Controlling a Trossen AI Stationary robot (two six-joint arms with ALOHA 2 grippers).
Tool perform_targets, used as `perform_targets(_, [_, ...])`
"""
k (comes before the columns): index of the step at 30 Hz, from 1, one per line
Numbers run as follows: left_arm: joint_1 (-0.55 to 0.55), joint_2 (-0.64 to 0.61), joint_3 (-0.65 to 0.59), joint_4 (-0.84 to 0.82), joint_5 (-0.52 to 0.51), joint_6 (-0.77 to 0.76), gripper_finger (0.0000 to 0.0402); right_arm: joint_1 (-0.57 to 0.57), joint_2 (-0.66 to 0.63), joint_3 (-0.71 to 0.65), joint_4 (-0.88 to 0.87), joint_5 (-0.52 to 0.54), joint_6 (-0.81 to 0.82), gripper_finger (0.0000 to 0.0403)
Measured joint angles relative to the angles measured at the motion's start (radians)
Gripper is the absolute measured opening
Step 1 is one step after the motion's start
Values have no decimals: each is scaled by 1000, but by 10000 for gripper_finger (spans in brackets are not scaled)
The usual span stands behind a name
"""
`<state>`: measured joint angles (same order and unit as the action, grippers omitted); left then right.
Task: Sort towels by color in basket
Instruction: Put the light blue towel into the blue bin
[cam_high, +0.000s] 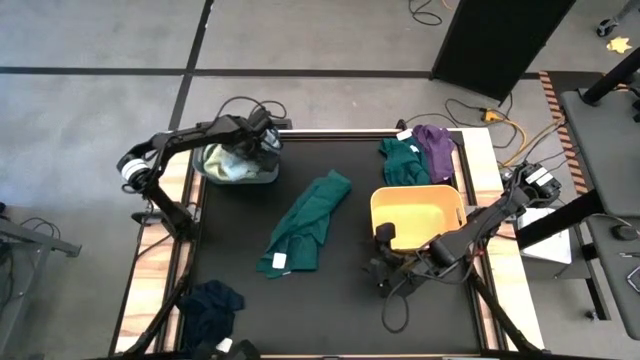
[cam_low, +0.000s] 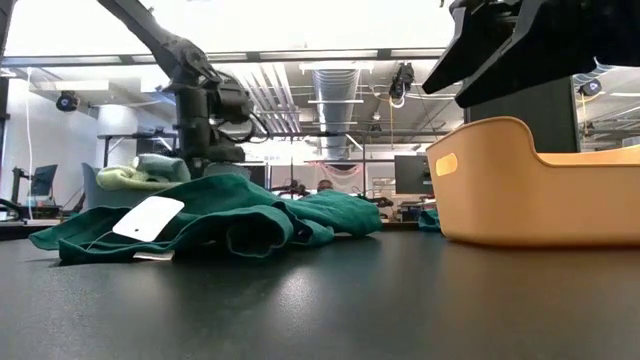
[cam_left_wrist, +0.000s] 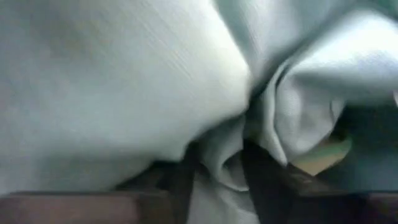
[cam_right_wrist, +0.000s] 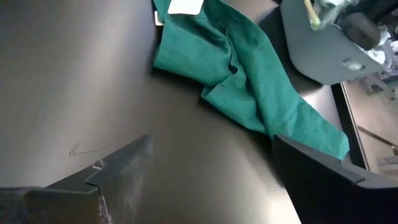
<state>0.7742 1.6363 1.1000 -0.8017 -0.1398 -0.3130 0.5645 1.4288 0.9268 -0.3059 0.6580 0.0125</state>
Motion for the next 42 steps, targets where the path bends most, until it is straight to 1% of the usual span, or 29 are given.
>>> perform_targets(5, [3,-126,-1,-42,-57,19,214,-9,0,5,-1,1,-27,335])
perform_targets(8, [3,-231,-1,-66,-43,39,260,-13,0,22,-2,1,-44,341])
perform_targets(10, [2,-311,-1,-86,-23,42,281,-14,0,39,-3,1,-55,343])
perform_targets(12, [-3,-393,-1,-90,-15,31,297,-15,-1,54,-3,1,-66,342])
perform_targets(14, [-17,-474,-3,-75,-18,5,303,-16,-1,66,-3,1,-81,340])
perform_targets(17, [-44,-567,-41,7,-62,-49,302,-20,-1,78,-3,0,-97,336])
perform_targets(19, [-55,-593,-87,79,-79,-85,295,-25,-1,80,3,0,-103,334])
perform_targets(21, [-55,-592,-149,161,-79,-114,287,-33,-1,80,4,0,-103,334])
perform_targets(23, [-51,-559,-214,231,-83,-150,279,-40,-1,80,4,0,-103,337])
perform_targets(24, [-44,-534,-243,256,-96,-166,275,-42,-1,80,4,0,-100,338])
perform_targets(28, [5,-412,-322,317,-202,-214,261,-42,-1,80,-3,-5,-87,343])
perform_targets(30, [36,-345,-339,336,-209,-227,256,-42,-1,80,-12,-13,-72,342])
perform_targets(32, [56,-276,-337,349,-196,-228,252,-42,-1,80,-24,-21,-57,341])
perform_targets(36, [78,-170,-302,321,-192,-211,247,-42,-1,80,-47,-29,-37,342])
perform_targets(39, [80,-127,-252,249,-196,-180,247,-42,-1,80,-66,-30,-31,343])
perform_targets(42, [78,-122,-183,130,-217,-155,253,-42,-1,80,-72,-29,-31,340])
